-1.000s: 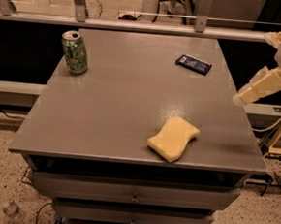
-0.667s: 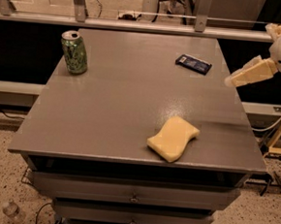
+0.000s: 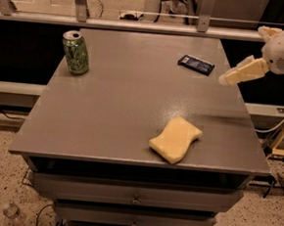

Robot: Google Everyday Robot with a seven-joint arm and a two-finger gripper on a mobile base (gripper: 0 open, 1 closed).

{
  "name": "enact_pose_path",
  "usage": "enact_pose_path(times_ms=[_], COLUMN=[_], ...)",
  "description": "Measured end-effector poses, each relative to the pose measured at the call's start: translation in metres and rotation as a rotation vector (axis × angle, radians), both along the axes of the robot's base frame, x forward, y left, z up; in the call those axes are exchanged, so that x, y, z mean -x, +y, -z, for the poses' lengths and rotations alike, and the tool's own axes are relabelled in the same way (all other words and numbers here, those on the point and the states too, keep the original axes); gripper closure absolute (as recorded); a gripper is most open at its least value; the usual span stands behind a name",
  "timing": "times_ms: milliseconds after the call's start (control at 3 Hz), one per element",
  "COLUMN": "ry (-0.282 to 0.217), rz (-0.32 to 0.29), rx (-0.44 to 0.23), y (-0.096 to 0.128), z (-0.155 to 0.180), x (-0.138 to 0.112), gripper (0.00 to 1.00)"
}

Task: Pick rxbar blueberry

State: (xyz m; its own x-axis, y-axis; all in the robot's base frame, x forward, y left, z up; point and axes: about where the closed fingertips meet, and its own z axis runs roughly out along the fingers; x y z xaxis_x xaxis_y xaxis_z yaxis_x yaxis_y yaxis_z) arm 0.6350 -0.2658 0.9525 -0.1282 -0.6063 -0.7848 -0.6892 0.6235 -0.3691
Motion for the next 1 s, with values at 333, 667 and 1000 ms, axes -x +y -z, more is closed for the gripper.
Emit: enact_pose_path(times_ms=[333, 667, 1000], ry=[0.021, 0.043, 0.064], rz=[-0.021, -0.033, -0.051], rx=[-0.083, -0.137, -0.187], y=[0.002, -0.001, 0.000], z=[0.022, 0.041, 0.059], x=[-0.035, -0.064, -0.087], gripper=[0.00, 0.00, 0.00])
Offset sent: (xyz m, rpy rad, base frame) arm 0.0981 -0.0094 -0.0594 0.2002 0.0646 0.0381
